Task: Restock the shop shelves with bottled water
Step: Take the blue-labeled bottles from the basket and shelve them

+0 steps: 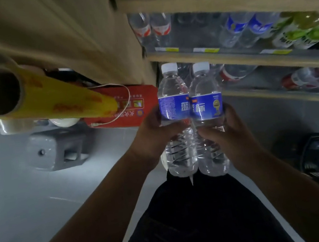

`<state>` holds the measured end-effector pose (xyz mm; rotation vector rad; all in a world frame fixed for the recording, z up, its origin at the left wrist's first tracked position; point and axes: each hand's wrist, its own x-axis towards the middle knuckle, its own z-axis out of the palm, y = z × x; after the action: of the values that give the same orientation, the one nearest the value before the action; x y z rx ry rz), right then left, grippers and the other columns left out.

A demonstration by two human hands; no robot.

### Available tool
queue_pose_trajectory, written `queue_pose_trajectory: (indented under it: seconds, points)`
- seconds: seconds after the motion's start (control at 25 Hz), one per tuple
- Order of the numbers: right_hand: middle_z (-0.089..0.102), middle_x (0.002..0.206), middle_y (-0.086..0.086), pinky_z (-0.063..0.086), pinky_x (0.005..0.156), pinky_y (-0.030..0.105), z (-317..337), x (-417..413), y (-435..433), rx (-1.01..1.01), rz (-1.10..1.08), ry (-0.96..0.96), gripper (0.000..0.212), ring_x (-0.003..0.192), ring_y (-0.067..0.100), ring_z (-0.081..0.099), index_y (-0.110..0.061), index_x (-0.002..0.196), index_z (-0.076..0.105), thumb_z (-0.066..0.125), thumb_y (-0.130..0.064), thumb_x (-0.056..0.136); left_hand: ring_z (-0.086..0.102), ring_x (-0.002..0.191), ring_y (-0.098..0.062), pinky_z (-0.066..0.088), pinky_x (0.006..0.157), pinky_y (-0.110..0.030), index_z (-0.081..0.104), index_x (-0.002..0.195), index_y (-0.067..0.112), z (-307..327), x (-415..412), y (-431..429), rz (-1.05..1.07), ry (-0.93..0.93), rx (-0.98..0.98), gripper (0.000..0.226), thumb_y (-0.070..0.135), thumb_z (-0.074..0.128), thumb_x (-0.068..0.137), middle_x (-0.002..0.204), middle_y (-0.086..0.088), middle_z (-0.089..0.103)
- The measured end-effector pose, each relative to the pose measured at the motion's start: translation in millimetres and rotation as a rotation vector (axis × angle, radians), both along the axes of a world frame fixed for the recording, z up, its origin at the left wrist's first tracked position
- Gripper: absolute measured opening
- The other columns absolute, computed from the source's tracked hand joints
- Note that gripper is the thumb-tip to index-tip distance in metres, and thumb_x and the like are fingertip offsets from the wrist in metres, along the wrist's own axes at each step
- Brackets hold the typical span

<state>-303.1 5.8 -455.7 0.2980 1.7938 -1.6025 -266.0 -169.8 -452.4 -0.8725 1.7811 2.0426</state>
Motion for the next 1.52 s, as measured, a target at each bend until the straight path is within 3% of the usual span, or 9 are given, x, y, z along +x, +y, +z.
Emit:
queue_pose_trajectory:
  seconds: [0.2,0.48,0.64,0.76,0.88,0.96,1.24,1.4,1.52]
  points:
    - [0.07,0.087,-0.012,0.048,0.062,0.022,-59,-23,-9,0.01,0.036,-0.005,0.058,0.074,0.003,0.065,-0.029,0.121,0.05,0.074,-0.018,0.069,0.06,0.107,-0.047,0.048,0.092,-0.06,0.063,0.116,0.005,-64,-19,-6,0.048,-0.025,-0.002,0.045,0.009,0.075,0.074,0.111,-0.024,0.067]
    - [0.07,0.091,-0.015,0.053,0.072,0.034,-141,-54,-15,0.094,0.085,0.039,0.052,0.08,0.007,0.067,-0.034,0.119,0.052,0.073,-0.013,0.076,0.071,0.087,-0.019,0.055,0.069,-0.026,0.063,0.113,0.009,-138,-47,-5,0.066,-0.007,-0.074,0.035,0.004,0.076,0.08,0.101,-0.008,0.072]
    - [0.071,0.095,-0.006,0.053,0.075,0.039,-179,-91,-18,0.067,0.155,0.118,0.054,0.082,0.01,0.066,-0.031,0.12,0.054,0.074,-0.018,0.071,0.068,0.093,-0.037,0.056,0.078,-0.043,0.062,0.114,0.007,-176,-73,-8,0.108,0.069,-0.094,0.042,0.008,0.078,0.076,0.106,-0.018,0.069]
    - [0.07,0.103,-0.01,0.053,0.081,0.029,-188,-126,-19,0.102,0.248,0.271,0.063,0.092,0.006,0.066,-0.038,0.125,0.048,0.076,-0.022,0.071,0.067,0.088,-0.039,0.054,0.076,-0.049,0.06,0.116,0.005,-189,-99,-11,0.211,0.122,-0.088,0.06,0.015,0.081,0.061,0.104,-0.022,0.068]
    - [0.063,0.103,-0.025,0.043,0.07,0.003,-185,-158,-21,0.144,0.37,0.406,0.072,0.091,-0.013,0.06,-0.039,0.129,0.039,0.079,-0.015,0.074,0.069,0.083,-0.04,0.056,0.074,-0.052,0.066,0.101,0.01,-192,-125,-11,0.247,0.18,-0.108,0.034,0.007,0.079,0.07,0.092,-0.017,0.073]
    - [0.061,0.098,-0.028,0.04,0.065,-0.001,-182,-178,-24,0.197,0.402,0.514,0.072,0.085,-0.018,0.059,-0.035,0.13,0.039,0.079,-0.013,0.074,0.073,0.08,-0.028,0.057,0.074,-0.044,0.066,0.098,0.012,-190,-139,-13,0.284,0.193,-0.106,0.03,0.006,0.079,0.072,0.087,-0.009,0.075]
    - [0.058,0.132,-0.004,0.047,0.097,0.024,-180,-225,-42,0.269,0.361,0.867,0.076,0.117,0.011,0.056,-0.016,0.144,0.038,0.078,-0.017,0.078,0.072,0.092,-0.029,0.055,0.087,-0.059,0.059,0.117,0.013,-186,-165,-19,0.324,0.184,-0.128,0.067,0.025,0.086,0.057,0.1,-0.008,0.074]
    - [0.058,0.13,0.007,0.046,0.094,0.054,-189,-238,-58,0.364,0.212,1.209,0.065,0.124,0.033,0.05,-0.018,0.135,0.043,0.072,-0.02,0.076,0.07,0.1,-0.032,0.053,0.091,-0.059,0.057,0.119,0.009,-188,-166,-18,0.365,0.225,-0.073,0.072,0.025,0.086,0.054,0.107,-0.012,0.072]
    - [0.057,0.13,0.006,0.049,0.096,0.043,-204,-245,-67,0.318,0.065,1.213,0.065,0.123,0.03,0.053,-0.015,0.136,0.04,0.069,-0.011,0.078,0.071,0.099,-0.028,0.058,0.085,-0.045,0.054,0.121,0.007,-190,-167,-13,0.37,0.229,-0.074,0.067,0.011,0.085,0.061,0.108,-0.012,0.071]
